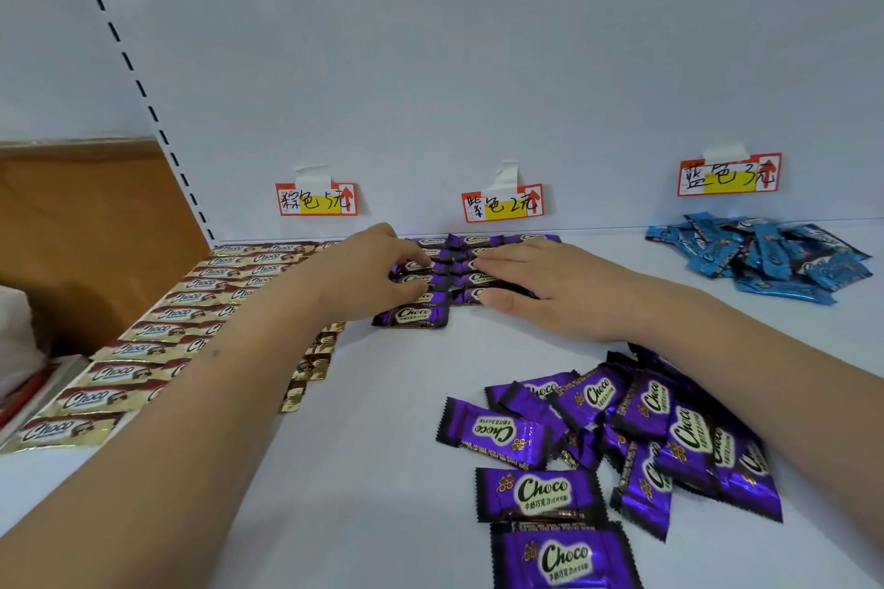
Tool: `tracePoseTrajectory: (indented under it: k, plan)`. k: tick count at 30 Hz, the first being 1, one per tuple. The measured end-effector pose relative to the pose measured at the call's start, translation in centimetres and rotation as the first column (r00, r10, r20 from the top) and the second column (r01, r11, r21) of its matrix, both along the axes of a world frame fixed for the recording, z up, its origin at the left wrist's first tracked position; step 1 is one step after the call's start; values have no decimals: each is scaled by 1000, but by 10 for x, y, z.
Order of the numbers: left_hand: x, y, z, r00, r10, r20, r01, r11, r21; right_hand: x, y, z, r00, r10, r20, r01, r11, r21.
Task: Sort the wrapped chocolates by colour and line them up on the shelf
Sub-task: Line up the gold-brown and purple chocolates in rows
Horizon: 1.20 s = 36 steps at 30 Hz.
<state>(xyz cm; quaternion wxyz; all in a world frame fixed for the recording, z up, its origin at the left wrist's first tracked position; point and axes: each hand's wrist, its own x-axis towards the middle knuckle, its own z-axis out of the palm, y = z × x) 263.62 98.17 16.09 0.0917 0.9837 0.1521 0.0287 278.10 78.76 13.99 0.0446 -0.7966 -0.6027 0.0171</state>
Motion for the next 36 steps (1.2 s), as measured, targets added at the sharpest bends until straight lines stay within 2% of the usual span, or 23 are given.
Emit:
tracePoseTrajectory:
  k: [6, 12, 18, 21, 25, 36]
  plan:
    - [8, 5, -4, 989, -22, 148, 24, 1000, -15, 8, -6, 12, 990, -143, 4, 143, 988, 55]
    - [16, 9, -15, 999, -12, 32, 13, 999, -32, 28, -16, 4, 962, -257, -94, 257, 966, -11]
    - [17, 14, -18, 999, 1, 53, -2, 1000, 15, 28, -14, 4, 961, -250, -115, 251, 968, -9]
    - [20, 8, -19, 994, -38, 101, 40, 999, -21, 26, -13, 4, 962, -240, -130, 243, 970, 1]
    - [25, 5, -23, 998, -42, 54, 47, 996, -79, 25, -13, 4, 965, -231, -127, 233, 973, -5]
    - [23, 7, -19, 997, -53, 60, 56, 997, -50, 24, -14, 5, 970, -212, -122, 210, 977, -27]
